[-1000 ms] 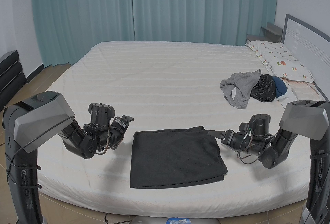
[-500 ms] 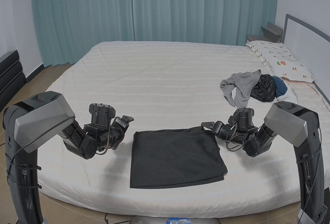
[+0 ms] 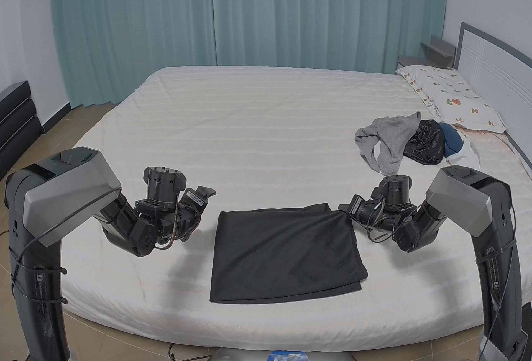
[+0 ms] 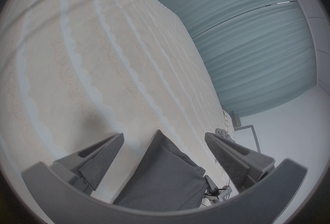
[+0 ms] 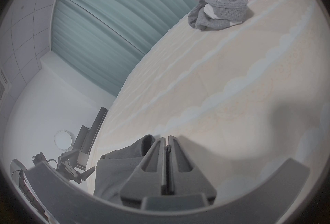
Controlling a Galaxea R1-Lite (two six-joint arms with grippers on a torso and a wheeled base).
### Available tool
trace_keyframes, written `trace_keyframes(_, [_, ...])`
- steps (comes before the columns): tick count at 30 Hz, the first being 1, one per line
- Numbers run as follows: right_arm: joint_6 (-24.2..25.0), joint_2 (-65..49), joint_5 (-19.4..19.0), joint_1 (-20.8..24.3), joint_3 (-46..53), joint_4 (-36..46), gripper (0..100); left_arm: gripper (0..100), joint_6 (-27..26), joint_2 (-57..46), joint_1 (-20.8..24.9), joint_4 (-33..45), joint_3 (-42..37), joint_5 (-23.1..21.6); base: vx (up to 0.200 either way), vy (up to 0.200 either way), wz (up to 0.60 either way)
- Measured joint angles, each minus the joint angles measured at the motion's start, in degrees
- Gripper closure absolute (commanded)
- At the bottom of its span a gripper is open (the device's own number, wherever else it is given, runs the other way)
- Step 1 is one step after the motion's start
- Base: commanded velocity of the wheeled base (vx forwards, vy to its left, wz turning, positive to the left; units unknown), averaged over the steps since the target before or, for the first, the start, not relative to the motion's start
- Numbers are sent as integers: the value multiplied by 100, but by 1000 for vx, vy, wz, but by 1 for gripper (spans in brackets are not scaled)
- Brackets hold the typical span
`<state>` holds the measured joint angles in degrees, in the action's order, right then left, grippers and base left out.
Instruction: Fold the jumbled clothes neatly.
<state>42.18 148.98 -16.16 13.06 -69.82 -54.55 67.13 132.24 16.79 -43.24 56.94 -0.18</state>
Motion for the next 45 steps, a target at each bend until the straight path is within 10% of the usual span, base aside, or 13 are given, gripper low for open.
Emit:
trace_keyframes(9, [2,113,2,-88,-57,-119,100,0,0,9,0,-4,0,0,0,0,0])
trace_keyframes(10, [0,113,2,-82,-55,-123,0,0,-2,9,0,-4,0,0,0,0,0])
trace_keyframes(22, [13,-306,-74,-217,538,-227,0,0,-5,11,0,-4,0,0,0,0,0])
trace_keyframes(39, [43,-1731,-567,-138,4485,-1574,0,0,-73,12,0,0,-5,-6,0,0,0])
trace_keyframes(40, [66,-1762,-580,-85,4617,-1664,100,0,-77,15,0,0,-5,-9,0,0,0])
trace_keyframes(45, [108,-1797,-600,111,4879,-1796,100,0,-90,23,-28,0,28,-24,0,0,0])
